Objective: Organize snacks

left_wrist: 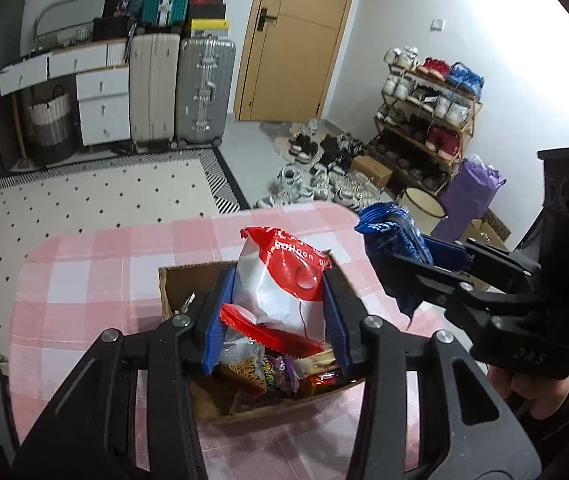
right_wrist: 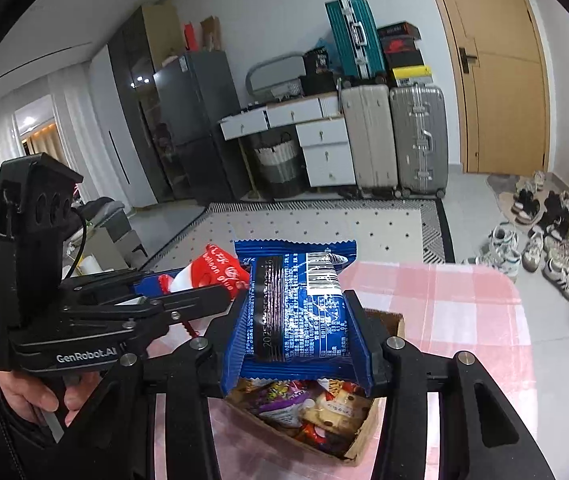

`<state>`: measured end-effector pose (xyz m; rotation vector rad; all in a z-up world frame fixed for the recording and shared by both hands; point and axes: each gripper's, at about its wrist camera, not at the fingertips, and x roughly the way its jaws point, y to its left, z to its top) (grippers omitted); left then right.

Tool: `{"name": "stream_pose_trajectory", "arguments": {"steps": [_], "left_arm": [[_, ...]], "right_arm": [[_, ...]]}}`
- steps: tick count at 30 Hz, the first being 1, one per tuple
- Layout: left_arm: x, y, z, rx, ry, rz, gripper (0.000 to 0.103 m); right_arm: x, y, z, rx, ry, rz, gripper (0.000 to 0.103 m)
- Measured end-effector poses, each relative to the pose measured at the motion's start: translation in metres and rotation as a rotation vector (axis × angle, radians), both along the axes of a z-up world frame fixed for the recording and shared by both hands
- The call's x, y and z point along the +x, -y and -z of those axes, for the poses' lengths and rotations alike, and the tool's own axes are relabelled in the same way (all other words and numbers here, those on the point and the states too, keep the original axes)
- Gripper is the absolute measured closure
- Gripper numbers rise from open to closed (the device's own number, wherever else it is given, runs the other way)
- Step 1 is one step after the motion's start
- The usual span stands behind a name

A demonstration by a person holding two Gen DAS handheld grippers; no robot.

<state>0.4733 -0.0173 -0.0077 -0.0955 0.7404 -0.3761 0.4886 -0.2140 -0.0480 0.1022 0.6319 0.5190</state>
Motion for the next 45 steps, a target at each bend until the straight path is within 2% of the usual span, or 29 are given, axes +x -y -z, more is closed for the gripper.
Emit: {"name": "stream_pose_trajectory", "arguments": {"steps": [8, 11, 12, 13, 15, 16, 17, 20, 26, 28, 29, 34, 40, 42, 45], "left_arm": [[0.043, 0.001, 0.047, -0.023, -0.064, -0.010, 0.063], [0.053, 0.002, 0.057, -0.017, -0.085, -0.005, 0.063], [0.053, 0.003, 0.061, -0.010, -0.087, 0.001, 0.062], [0.052, 0.002, 0.063, 0.007, -0.082, -0.010, 0.061], [0.050, 0.000, 0.064, 0.001, -0.078, -0.018, 0.049], [0.048, -0.002, 0.063, -0.009, -0.071, -0.027, 0.049], [0.044, -0.005, 0.061, -0.013, -0.064, -0.038, 0.049], [0.029, -0.011, 0.055, -0.020, -0.043, -0.049, 0.048], [-0.012, -0.010, 0.034, 0.016, 0.025, -0.074, 0.039], [-0.026, -0.009, 0.027, 0.017, 0.039, -0.078, 0.031], [-0.034, -0.009, 0.025, 0.020, 0.051, -0.087, 0.024], [-0.078, -0.009, 0.005, 0.029, 0.117, -0.098, 0.023], [-0.131, -0.010, -0.010, 0.032, 0.193, -0.110, 0.012], [-0.152, -0.011, -0.011, 0.028, 0.220, -0.117, 0.001], [-0.182, -0.017, -0.013, 0.008, 0.267, -0.124, 0.001]], "right_arm": [[0.036, -0.006, 0.046, -0.040, -0.072, 0.009, 0.057], [0.047, -0.006, 0.061, -0.023, -0.115, -0.004, 0.047], [0.048, -0.006, 0.064, -0.023, -0.115, 0.007, 0.037], [0.048, -0.005, 0.066, -0.018, -0.115, 0.005, 0.034], [0.042, -0.003, 0.064, -0.007, -0.089, 0.005, 0.033], [0.037, -0.002, 0.061, -0.003, -0.079, 0.004, 0.033], [0.034, -0.001, 0.058, 0.009, -0.067, 0.000, 0.033], [0.015, 0.006, 0.048, 0.030, -0.032, 0.008, 0.021], [-0.018, 0.014, 0.028, 0.038, 0.013, 0.016, 0.019], [-0.034, 0.016, 0.021, 0.037, 0.028, 0.020, 0.019], [-0.040, 0.017, 0.018, 0.036, 0.038, 0.023, 0.016], [-0.076, 0.025, 0.000, 0.051, 0.108, 0.029, 0.004], [-0.130, 0.033, -0.005, 0.067, 0.178, 0.018, 0.001], [-0.149, 0.035, -0.003, 0.067, 0.195, 0.024, 0.001], [-0.178, 0.039, 0.000, 0.065, 0.227, 0.059, 0.001]]}}
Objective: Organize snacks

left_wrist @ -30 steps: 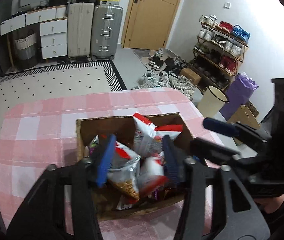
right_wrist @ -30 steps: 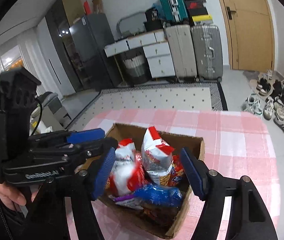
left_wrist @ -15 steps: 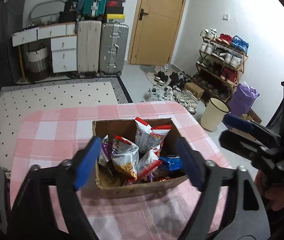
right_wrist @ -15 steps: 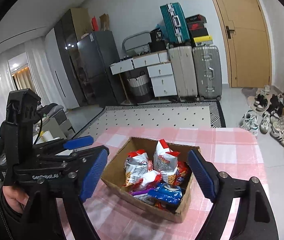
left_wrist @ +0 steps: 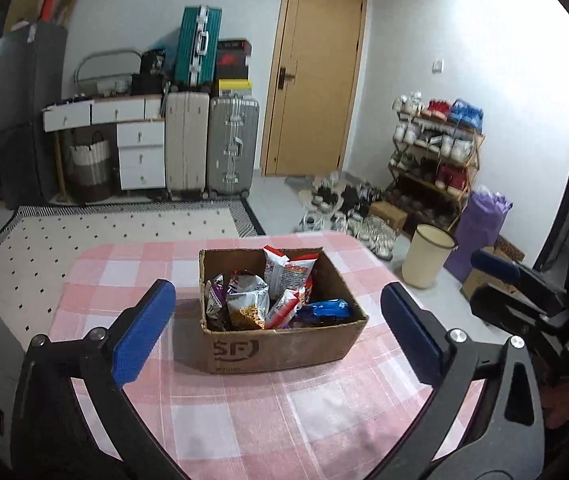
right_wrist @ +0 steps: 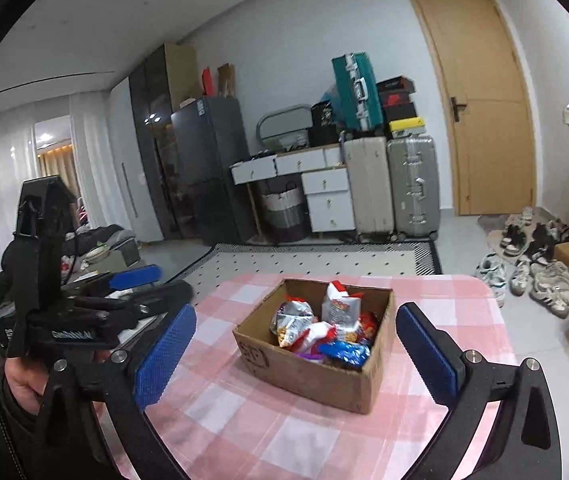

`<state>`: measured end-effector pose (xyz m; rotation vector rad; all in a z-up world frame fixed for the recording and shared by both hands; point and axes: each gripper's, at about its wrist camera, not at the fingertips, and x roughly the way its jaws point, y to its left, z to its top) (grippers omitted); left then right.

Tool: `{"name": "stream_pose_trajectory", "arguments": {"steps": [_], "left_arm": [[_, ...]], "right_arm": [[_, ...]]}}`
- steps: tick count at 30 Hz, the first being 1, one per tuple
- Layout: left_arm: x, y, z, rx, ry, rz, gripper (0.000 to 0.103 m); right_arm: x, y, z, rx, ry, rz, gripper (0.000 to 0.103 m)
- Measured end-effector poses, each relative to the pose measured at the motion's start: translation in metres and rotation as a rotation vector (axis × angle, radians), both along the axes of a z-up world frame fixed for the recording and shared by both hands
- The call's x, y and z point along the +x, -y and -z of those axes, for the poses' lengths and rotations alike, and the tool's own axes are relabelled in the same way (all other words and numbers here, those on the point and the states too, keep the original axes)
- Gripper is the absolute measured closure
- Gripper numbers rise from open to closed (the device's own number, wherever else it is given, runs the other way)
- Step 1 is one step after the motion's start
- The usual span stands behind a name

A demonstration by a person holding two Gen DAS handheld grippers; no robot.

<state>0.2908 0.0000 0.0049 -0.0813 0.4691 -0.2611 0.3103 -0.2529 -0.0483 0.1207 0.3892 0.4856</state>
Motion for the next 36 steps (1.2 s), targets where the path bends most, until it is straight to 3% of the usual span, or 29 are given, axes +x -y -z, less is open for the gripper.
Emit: {"name": "stream_pose_trajectory", "arguments": {"steps": [5, 13, 26, 36], "left_arm": [[-0.041, -0.008, 0.011, -0.007, 0.039, -0.018, 0.001], [-0.081, -0.026, 0.064, -0.024, 0.007, -0.065, 0.001], [-0.059, -0.049, 0.133, -0.036, 0.006, -0.170, 0.001], [-0.044, -0.038, 0.156, 0.052, 0.065, -0.249, 0.001]], "right_arm": [[-0.043, 0.012, 0.015, 0.006, 0.069, 0.062, 0.001], [-0.082, 0.018, 0.058, -0.053, 0.092, 0.173, 0.001], [-0.082, 0.028, 0.108, -0.091, 0.167, 0.279, 0.001], [-0.062, 0.027, 0.130, -0.104, 0.105, 0.269, 0.001]]}}
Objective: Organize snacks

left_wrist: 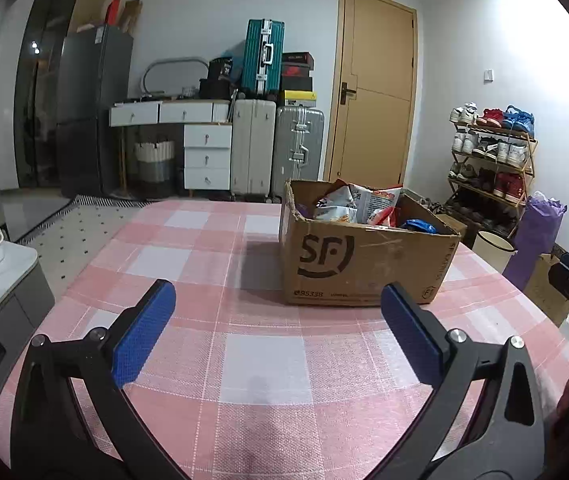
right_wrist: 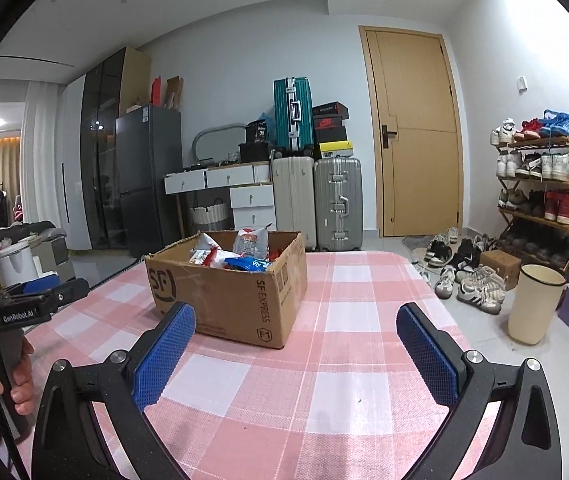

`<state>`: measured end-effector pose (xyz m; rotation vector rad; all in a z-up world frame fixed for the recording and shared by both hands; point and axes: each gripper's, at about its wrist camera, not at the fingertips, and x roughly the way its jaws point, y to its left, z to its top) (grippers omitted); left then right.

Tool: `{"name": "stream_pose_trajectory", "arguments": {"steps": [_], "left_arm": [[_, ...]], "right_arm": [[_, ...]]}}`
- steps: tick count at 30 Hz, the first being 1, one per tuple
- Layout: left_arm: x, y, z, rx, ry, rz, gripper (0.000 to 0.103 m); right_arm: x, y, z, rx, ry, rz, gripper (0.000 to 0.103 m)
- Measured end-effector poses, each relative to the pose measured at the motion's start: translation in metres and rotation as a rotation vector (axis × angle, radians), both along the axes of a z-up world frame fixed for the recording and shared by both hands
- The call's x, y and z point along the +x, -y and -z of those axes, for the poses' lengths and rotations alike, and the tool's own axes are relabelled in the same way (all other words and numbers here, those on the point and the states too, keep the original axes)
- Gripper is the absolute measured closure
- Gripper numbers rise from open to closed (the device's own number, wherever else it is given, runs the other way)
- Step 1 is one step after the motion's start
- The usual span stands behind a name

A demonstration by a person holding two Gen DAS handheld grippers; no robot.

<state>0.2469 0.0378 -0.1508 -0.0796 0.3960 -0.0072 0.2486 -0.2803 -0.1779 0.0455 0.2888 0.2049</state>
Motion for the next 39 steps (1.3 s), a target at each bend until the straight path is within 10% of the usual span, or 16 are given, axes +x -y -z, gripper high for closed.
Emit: {"name": "stream_pose_trajectory", "arguments": {"steps": [39], "left_arm": [[0.002, 0.024, 0.008, 0.124, 0.028, -0.028, 0.001]], "right_arm": [[0.008, -0.008, 0.008, -0.041, -0.037, 0.003, 0.000]]}}
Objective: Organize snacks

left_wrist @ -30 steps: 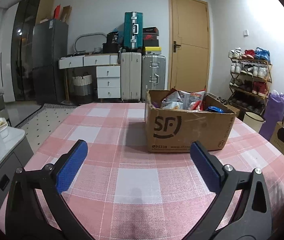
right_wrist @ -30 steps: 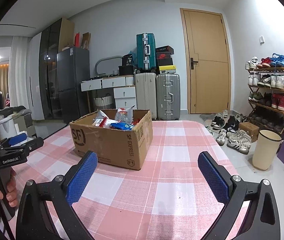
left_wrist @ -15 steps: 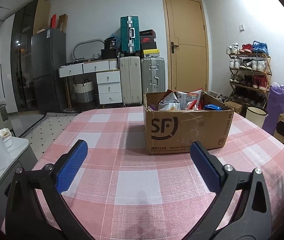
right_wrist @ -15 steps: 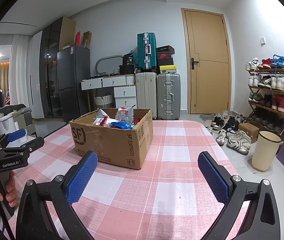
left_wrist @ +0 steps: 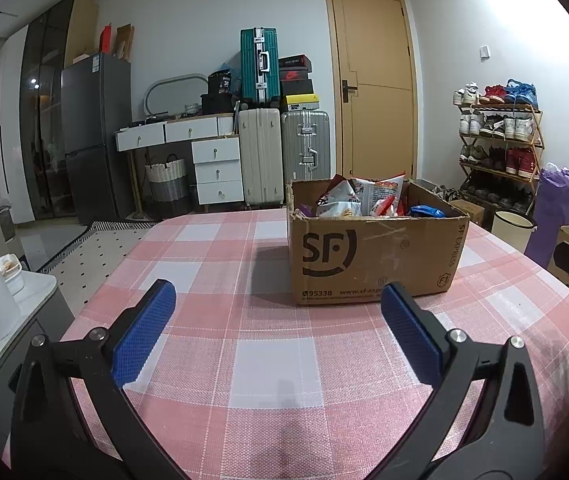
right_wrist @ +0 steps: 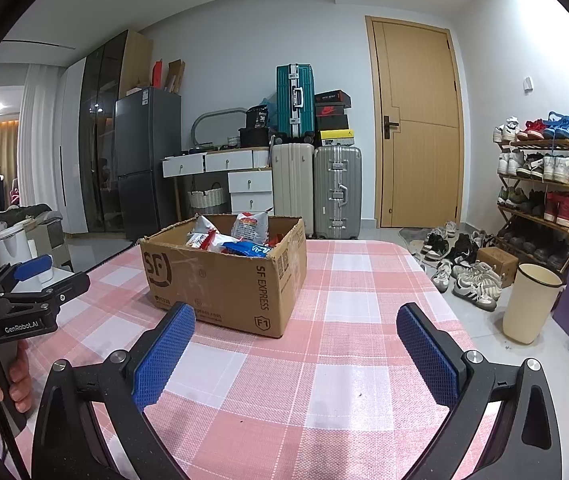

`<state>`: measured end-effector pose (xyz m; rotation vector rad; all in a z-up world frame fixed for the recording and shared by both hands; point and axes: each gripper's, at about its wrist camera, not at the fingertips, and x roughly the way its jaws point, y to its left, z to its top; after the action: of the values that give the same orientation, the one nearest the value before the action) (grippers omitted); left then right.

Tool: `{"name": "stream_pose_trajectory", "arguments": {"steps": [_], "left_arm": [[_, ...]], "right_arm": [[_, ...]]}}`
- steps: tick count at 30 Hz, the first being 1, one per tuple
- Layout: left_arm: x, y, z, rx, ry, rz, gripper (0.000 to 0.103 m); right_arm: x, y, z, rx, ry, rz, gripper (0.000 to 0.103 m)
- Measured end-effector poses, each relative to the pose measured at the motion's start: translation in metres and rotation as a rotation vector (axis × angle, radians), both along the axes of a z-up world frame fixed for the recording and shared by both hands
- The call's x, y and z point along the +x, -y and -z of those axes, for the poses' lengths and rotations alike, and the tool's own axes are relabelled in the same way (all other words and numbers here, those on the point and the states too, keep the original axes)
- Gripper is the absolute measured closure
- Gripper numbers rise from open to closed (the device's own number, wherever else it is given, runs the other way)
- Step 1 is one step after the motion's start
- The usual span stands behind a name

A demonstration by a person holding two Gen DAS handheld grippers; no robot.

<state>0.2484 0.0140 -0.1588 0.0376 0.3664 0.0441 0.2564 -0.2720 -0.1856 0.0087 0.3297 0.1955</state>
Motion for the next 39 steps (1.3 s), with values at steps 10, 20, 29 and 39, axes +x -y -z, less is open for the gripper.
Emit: {"name": "stream_pose_trajectory", "arguments": {"steps": [10, 20, 29, 39], "left_arm": [[-0.0025, 0.0003, -0.0006, 0.006, -0.007, 0.004, 0.001], [-0.0019, 0.0012, -0.0003, 0.007, -0.011, 0.005, 0.001], [-0.0019, -0.0001, -0.0007, 0.003, -0.016, -0.004, 0.001], [-0.0017, 0.0001, -0.0002, 0.001, -0.018, -0.005, 0.001]], "right_arm": [[-0.0012, 0.0005, 0.0006, 0.003, -0.003, 0.002, 0.000], [-0.0012, 0.0004, 0.0006, 0.003, -0.004, 0.001, 0.000], [-0.0013, 0.0006, 0.0005, 0.004, -0.004, 0.002, 0.000], [-0.0012, 0.0009, 0.0002, 0.004, -0.005, 0.002, 0.000]]}}
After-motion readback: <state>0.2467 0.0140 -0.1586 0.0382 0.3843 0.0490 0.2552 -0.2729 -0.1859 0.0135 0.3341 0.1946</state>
